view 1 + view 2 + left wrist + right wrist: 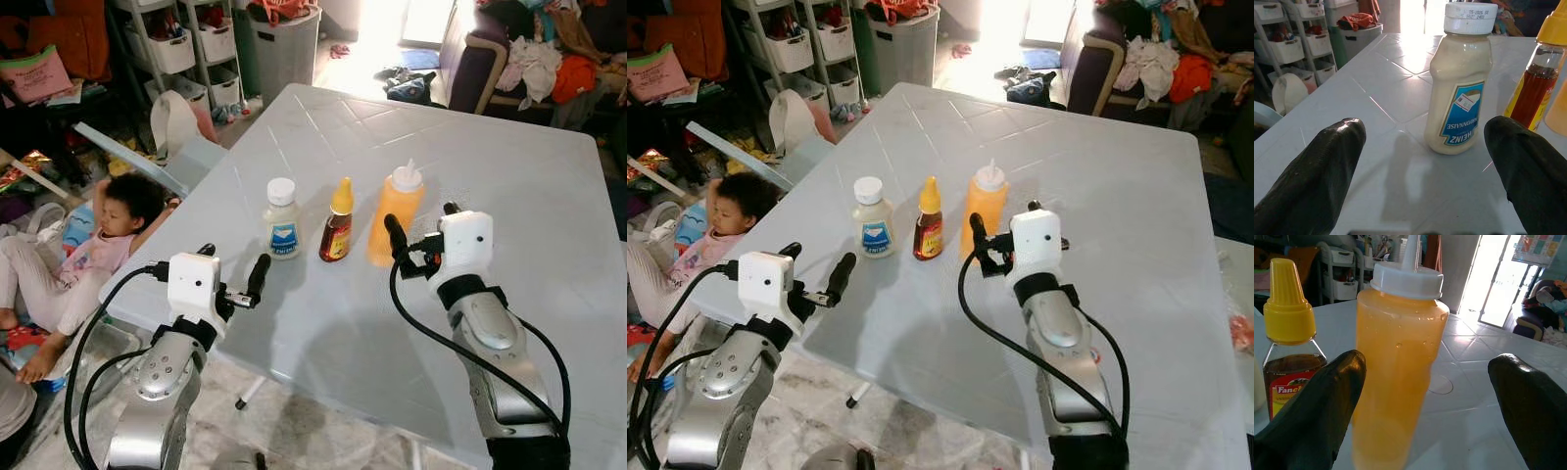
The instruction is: Restocking fridge
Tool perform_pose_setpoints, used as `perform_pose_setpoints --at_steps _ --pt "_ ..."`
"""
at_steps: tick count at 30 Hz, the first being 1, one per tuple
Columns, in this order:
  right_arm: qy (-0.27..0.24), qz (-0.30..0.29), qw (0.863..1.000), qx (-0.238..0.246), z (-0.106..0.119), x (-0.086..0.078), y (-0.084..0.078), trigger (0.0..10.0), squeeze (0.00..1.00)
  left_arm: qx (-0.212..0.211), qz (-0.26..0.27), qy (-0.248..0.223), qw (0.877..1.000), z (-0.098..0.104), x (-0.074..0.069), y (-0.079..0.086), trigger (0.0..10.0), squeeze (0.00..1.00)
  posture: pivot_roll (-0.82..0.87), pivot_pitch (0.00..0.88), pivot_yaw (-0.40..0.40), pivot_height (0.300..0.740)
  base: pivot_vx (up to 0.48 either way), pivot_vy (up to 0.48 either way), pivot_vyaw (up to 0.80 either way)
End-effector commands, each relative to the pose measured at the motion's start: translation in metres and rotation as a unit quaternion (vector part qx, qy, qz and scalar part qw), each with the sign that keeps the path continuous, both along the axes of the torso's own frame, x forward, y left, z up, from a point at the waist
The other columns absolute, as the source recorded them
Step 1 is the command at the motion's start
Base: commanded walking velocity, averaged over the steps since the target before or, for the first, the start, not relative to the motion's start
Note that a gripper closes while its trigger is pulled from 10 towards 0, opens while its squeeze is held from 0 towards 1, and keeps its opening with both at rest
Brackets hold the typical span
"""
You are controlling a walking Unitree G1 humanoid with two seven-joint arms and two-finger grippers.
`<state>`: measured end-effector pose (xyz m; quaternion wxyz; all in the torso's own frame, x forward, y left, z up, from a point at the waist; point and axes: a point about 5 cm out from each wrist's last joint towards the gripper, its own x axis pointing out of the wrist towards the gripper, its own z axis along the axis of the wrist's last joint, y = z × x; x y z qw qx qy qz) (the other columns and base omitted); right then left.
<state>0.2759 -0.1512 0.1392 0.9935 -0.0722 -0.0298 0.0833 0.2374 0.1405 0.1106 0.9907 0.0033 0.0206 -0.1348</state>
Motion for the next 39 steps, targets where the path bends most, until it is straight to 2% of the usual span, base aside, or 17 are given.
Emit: perform_pose_setpoints --at_steps 1,13,32,33,34,35,39 --pt "-0.009 0.001 1.000 -0.001 0.003 0.003 0.001 10.0 0.00 0.005 -0.004 -0.007 1.000 0.005 -0.001 0.000 10.0 0.00 -0.03 0.001 0.013 0.740 0.000 0.000 0.00" --pt "-0.020 -0.002 1.000 -0.004 0.004 0.012 -0.001 10.0 0.00 0.008 -0.010 -0.006 1.000 0.006 -0.001 0.000 10.0 0.00 -0.03 0.009 0.023 0.740 0.000 0.000 0.00" --pt "-0.025 0.021 0.999 -0.021 0.003 0.037 0.000 10.0 0.00 0.012 -0.010 -0.003 1.000 0.008 -0.001 0.000 10.0 0.00 -0.01 0.027 0.021 0.740 0.000 0.000 0.00" --pt "-0.026 0.021 0.999 -0.021 0.003 0.037 -0.001 9.8 0.00 0.011 -0.010 -0.003 1.000 0.008 -0.001 -0.001 10.0 0.00 -0.01 0.026 0.020 0.740 0.000 0.000 0.00" --pt "-0.026 0.020 0.999 -0.021 0.003 0.037 -0.001 5.3 0.00 0.011 -0.011 -0.003 1.000 0.008 -0.001 -0.001 10.0 0.00 -0.01 0.026 0.020 0.740 0.000 0.000 0.00" --pt "-0.029 0.021 0.999 -0.022 0.004 0.039 -0.001 0.0 0.00 0.011 -0.011 -0.004 1.000 0.008 -0.001 -0.001 10.0 0.00 -0.01 0.026 0.019 0.740 0.000 0.000 0.00" --pt "-0.036 0.021 0.999 -0.024 0.005 0.039 -0.001 0.0 0.00 0.011 -0.011 -0.004 1.000 0.009 -0.001 -0.002 10.0 0.00 -0.01 0.026 0.019 0.740 0.000 0.000 0.00"
